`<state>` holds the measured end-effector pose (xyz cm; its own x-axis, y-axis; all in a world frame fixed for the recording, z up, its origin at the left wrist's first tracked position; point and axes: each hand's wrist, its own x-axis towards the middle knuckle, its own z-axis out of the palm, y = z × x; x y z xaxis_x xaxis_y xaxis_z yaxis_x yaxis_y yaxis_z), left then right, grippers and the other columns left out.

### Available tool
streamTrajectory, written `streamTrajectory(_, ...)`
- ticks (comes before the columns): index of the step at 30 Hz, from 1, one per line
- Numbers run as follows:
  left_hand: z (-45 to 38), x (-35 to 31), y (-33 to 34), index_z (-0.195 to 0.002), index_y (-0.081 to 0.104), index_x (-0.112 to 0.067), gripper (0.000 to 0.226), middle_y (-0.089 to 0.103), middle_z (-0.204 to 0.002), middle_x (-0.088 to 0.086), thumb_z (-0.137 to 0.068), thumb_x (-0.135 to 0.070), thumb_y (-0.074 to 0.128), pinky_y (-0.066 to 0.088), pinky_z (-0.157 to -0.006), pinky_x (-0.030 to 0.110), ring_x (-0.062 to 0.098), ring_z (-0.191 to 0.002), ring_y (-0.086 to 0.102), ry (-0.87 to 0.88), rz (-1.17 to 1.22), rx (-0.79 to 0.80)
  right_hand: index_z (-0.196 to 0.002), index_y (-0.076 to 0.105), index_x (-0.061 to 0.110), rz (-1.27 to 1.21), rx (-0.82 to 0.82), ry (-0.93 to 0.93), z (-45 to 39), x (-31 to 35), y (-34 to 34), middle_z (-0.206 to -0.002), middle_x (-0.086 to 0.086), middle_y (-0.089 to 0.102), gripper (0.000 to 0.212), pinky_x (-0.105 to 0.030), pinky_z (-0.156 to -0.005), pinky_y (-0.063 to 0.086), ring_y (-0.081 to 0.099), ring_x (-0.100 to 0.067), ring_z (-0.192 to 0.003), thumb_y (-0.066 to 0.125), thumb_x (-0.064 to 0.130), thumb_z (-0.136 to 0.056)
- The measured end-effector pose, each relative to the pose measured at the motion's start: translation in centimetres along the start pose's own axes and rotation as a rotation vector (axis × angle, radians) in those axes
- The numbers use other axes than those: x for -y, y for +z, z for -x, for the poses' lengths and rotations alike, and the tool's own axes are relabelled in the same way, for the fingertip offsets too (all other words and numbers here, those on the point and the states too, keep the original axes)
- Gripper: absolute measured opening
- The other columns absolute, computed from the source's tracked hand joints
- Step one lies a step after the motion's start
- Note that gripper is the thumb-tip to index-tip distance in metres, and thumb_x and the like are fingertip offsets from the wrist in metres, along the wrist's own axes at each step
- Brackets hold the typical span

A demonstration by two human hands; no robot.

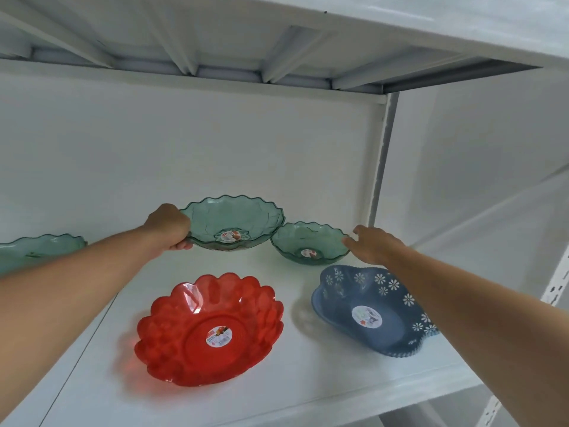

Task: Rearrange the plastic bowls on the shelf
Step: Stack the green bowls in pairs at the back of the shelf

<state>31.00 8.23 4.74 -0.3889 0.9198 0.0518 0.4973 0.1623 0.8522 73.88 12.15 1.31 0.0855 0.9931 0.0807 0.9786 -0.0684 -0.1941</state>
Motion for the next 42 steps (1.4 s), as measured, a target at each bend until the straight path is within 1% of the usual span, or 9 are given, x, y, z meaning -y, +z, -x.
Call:
streamTrajectory(3, -1.0, 0.5, 0.4, -0.088, 0.065, 0.004, 0.023, 0.068, -0.056, 0.019, -0.094, 0.003, 0.043, 0.046, -0.04, 0.021, 0.026, -0.046, 0.065, -0.02, -0.016, -0.011, -0.149, 0.045, 0.017, -0.015, 0.011, 0.044, -2.2, -0.3, 0.8, -0.149, -0.01, 0.053, 0.071, -0.044, -0.089, 0.043, 0.055, -0.034, -0.129, 0.031, 0.063, -0.097)
streamTrajectory(7, -1.7, 1.0, 0.6, -0.094, 0.067, 0.007, 0.023, 0.071, -0.069, 0.024, -0.095, 0.003, 0.044, 0.046, -0.039, 0.021, 0.025, -0.046, 0.065, -0.058, -0.017, -0.052, -0.133, 0.057, 0.008, -0.067, 0.059, 0.068, -5.1, -0.2, 2.4, -0.131, -0.014, 0.065, 0.06, -0.039, -0.081, 0.045, 0.062, -0.034, -0.116, 0.037, 0.054, -0.099)
streamTrajectory(11, -1.7, 1.1, 0.1, -0.094, 0.065, 0.006, 0.022, 0.07, -0.076, 0.025, -0.095, 0.005, 0.043, 0.045, -0.035, 0.019, 0.026, -0.046, 0.064, -0.081, -0.002, -0.097, -0.096, 0.058, 0.004, -0.341, 0.15, 0.152, -7.1, 0.2, 4.0, -0.076, -0.012, 0.077, 0.027, -0.031, -0.064, 0.047, 0.064, -0.022, -0.073, 0.05, 0.03, -0.097)
streamTrajectory(14, -1.4, 1.5, -0.3, -0.095, 0.064, 0.006, 0.021, 0.069, -0.079, 0.026, -0.097, 0.005, 0.043, 0.045, -0.036, 0.02, 0.027, -0.049, 0.065, -0.099, 0.006, -0.112, -0.09, 0.057, -0.001, -0.454, 0.163, 0.204, -8.0, 0.4, 4.4, -0.086, -0.018, 0.068, 0.011, -0.029, -0.055, 0.043, 0.052, -0.026, -0.064, 0.05, 0.004, -0.097)
streamTrajectory(18, -0.8, 2.0, -1.3, -0.096, 0.064, 0.004, 0.021, 0.069, -0.076, 0.025, -0.097, 0.004, 0.043, 0.044, -0.038, 0.02, 0.025, -0.044, 0.063, -0.129, 0.01, -0.159, -0.076, 0.058, -0.005, -0.507, 0.146, 0.217, -8.3, 0.6, 3.8, -0.088, -0.029, 0.076, 0.021, -0.026, -0.05, 0.031, 0.04, -0.021, -0.057, 0.043, -0.009, -0.091)
streamTrajectory(20, -0.5, 2.3, -2.2, -0.097, 0.064, 0.004, 0.023, 0.069, -0.079, 0.026, -0.098, 0.003, 0.041, 0.047, -0.043, 0.024, 0.029, -0.053, 0.066, -0.134, 0.024, -0.196, -0.076, 0.06, -0.004, -0.536, 0.101, 0.173, -8.0, 1.2, 3.0, -0.086, -0.027, 0.077, 0.023, -0.027, -0.048, 0.032, 0.044, -0.021, -0.055, 0.044, -0.008, -0.092)
streamTrajectory(27, 1.2, 3.5, -8.2, -0.108, 0.062, 0.004, 0.025, 0.068, -0.094, 0.029, -0.103, 0.001, 0.038, 0.04, -0.031, 0.015, 0.029, -0.058, 0.063, -0.163, 0.071, -0.263, -0.087, 0.059, -0.005, -0.603, 0.035, 0.121, -5.5, 5.5, 1.1, -0.085, -0.026, 0.077, 0.017, -0.028, -0.05, 0.034, 0.042, -0.022, -0.057, 0.044, -0.005, -0.093)
streamTrajectory(31, 1.7, 5.2, -12.4, -0.095, 0.061, 0.003, 0.025, 0.067, -0.085, 0.026, -0.105, 0.001, 0.038, 0.038, -0.029, 0.014, 0.026, -0.048, 0.062, -0.171, 0.099, -0.283, -0.096, 0.063, -0.009, -0.61, 0.051, 0.058, -2.1, 9.6, 0.4, -0.077, -0.023, 0.077, 0.023, -0.028, -0.049, 0.031, 0.04, -0.022, -0.057, 0.042, -0.003, -0.089)
streamTrajectory(42, 3.0, 14.6, -25.9, -0.11, 0.054, 0.001, 0.022, 0.061, -0.095, 0.027, -0.105, 0.006, 0.032, 0.039, -0.028, 0.015, 0.03, -0.058, 0.065, -0.187, 0.113, -0.26, -0.086, 0.059, -0.003, -0.677, -0.021, 0.096, 7.2, 23.7, 2.3, -0.064, -0.017, 0.074, 0.018, -0.027, -0.047, 0.027, 0.033, -0.02, -0.05, 0.042, 0.0, -0.091)
